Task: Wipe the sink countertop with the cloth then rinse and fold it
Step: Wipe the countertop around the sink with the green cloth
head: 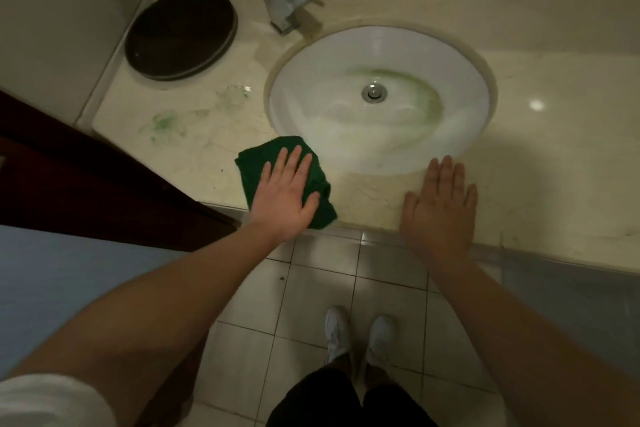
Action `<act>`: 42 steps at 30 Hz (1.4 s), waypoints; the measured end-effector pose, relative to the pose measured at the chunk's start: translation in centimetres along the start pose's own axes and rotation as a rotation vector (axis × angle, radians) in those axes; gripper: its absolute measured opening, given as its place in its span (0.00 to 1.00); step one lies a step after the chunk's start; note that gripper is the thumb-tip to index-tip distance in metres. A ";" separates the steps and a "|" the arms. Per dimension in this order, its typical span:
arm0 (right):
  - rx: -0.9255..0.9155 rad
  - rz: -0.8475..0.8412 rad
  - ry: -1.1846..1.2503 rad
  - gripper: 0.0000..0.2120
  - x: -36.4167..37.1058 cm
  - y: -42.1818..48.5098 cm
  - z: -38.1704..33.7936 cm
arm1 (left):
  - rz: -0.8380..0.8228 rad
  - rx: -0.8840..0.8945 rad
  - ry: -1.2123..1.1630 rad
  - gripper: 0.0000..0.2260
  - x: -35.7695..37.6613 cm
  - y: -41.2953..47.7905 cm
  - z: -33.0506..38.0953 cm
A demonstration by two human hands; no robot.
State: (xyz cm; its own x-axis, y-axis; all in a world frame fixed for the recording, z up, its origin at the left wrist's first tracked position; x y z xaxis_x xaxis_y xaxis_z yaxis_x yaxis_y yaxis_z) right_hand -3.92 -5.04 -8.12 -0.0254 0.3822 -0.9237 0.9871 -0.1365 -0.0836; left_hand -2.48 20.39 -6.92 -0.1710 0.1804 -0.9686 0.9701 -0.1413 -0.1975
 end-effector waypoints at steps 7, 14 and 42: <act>-0.002 -0.043 -0.009 0.31 0.6 0.5 -1.5 | 0.000 0.125 0.010 0.31 -2.2 1.1 10.2; -0.009 -0.029 -0.010 0.35 0.4 0.2 -1.4 | 0.045 0.257 0.052 0.32 -1.1 0.3 8.6; 0.099 0.000 0.055 0.37 7.7 1.2 -22.5 | 0.099 -0.632 -2.223 0.19 -5.0 -1.8 -28.9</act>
State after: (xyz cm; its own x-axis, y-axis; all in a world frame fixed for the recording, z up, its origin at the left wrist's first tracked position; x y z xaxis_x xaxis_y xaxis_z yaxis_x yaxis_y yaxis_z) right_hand 0.60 18.27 -6.90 -0.0139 0.4312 -0.9022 0.9666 -0.2250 -0.1225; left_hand 1.57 47.86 2.60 0.4326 -0.8365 0.3363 0.8225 0.2135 -0.5271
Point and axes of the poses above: each hand's wrist, its own y-axis towards the middle knuckle, its own x-axis out of the palm, z = x × y, the point moved 3 cm from there along y, towards the middle knuckle, and after that the axes turned 12 degrees about y, right-handed, at the moved point
